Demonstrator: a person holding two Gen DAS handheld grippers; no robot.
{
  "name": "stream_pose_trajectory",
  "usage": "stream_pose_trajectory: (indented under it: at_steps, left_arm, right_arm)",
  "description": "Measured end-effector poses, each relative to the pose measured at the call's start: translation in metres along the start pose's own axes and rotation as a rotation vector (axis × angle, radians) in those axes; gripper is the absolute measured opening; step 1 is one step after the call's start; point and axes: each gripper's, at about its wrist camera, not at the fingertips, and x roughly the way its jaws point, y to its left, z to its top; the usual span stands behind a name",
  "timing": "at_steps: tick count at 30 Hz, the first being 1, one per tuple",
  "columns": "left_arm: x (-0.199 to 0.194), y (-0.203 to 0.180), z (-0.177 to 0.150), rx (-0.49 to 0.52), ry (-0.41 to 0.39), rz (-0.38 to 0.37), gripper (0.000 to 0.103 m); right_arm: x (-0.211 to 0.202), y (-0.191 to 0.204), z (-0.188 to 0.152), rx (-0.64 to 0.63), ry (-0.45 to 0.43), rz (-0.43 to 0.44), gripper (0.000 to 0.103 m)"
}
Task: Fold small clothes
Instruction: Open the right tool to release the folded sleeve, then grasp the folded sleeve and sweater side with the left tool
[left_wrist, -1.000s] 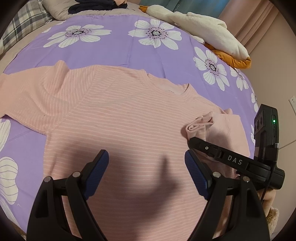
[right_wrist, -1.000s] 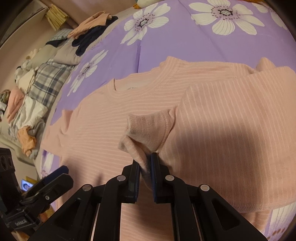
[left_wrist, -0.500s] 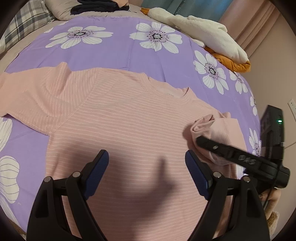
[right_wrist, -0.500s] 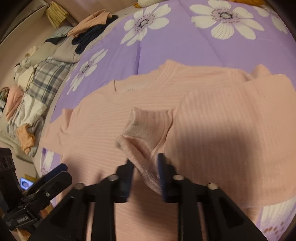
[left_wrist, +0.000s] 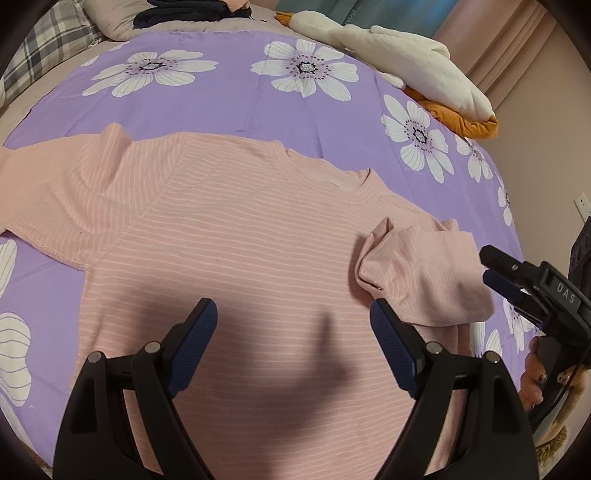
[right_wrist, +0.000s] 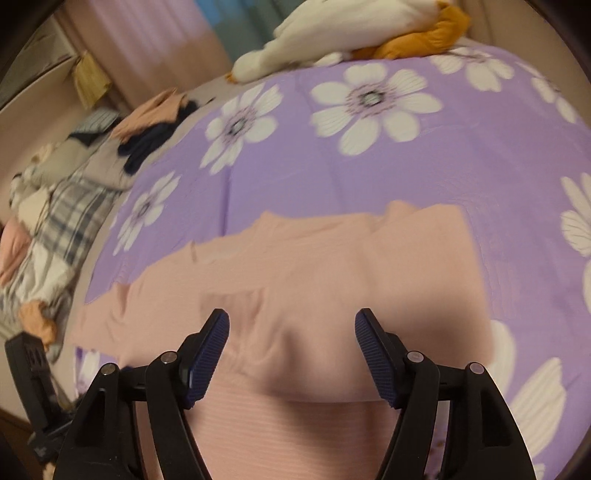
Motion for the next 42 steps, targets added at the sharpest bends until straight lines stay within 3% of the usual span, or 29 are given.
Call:
stream_pose_trajectory:
  at_steps: [7,21,25,30,38,42]
  left_arm:
    - [0.003,-0.01,0.006,0.023,-0.002,-0.027,0.085]
    - [0.059,-0.047,0.026,0.09,0.07,-0.058,0.082]
    - [0.074,-0.054,0.031,0.096,0.073,-0.047,0.068]
    - [0.08,-0.054,0.032,0.069,0.08,-0.104,0.027]
    - [0.077,-0.055,0.035,0.024,0.09,-0.134,0.009]
    - [0.066,-0.059,0.036,0.014,0.045,-0.12,0.008]
  right_arm:
    - [-0.008,-0.023,0.004,0.065,-0.019,-0.024,0.07]
    - [-0.015,-0.054,0.003,0.138,-0.019,-0.044,0.07]
    - [-0.018,-0.064,0.003,0.163,-0.022,-0.056,0.07]
    - [-0.018,-0.076,0.003,0.2,-0.02,-0.056,0.07]
    - [-0.014,-0.076,0.002,0.207,-0.012,-0.06,0.07]
    - [-0.013,-0.076,0.002,0.203,-0.007,-0.064,0.07]
